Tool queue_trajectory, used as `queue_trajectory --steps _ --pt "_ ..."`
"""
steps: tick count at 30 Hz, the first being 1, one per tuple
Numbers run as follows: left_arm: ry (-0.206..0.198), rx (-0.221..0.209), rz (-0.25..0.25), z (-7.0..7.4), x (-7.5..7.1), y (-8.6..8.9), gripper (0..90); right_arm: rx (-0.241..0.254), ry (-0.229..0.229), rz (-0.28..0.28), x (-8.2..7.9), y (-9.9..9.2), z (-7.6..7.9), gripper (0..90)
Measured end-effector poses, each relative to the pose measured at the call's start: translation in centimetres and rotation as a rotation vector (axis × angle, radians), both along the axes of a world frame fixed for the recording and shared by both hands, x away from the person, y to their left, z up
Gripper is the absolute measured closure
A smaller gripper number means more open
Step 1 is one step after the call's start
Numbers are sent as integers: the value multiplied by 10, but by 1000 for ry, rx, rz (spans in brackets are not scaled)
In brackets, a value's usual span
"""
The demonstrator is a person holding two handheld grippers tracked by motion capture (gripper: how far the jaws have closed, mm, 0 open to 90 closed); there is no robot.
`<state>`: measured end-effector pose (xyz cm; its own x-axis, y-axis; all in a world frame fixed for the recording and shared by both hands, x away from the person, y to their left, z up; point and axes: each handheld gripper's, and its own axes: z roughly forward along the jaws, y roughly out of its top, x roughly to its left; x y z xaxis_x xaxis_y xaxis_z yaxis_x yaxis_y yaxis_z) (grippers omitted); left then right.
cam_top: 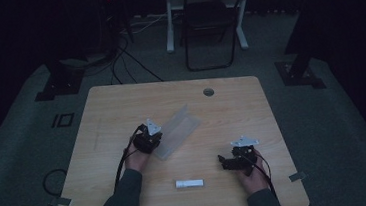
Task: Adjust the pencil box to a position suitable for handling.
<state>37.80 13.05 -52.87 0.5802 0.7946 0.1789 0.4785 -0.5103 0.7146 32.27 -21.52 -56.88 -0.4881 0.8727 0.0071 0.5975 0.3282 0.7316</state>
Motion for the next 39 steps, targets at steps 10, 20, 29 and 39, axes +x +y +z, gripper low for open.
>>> queue_trajectory --steps 10,20,29,39 --pt "-35 24 112 1 -32 32 841 0 -1 0 0 0 0 124" --pt "-44 11 252 -3 -63 57 835 0 -1 1 0 0 0 124" --pt "-43 -44 244 0 -86 62 748 0 0 0 0 0 0 124" --pt "-40 -64 213 4 -89 61 719 0 -1 3 0 0 0 124"
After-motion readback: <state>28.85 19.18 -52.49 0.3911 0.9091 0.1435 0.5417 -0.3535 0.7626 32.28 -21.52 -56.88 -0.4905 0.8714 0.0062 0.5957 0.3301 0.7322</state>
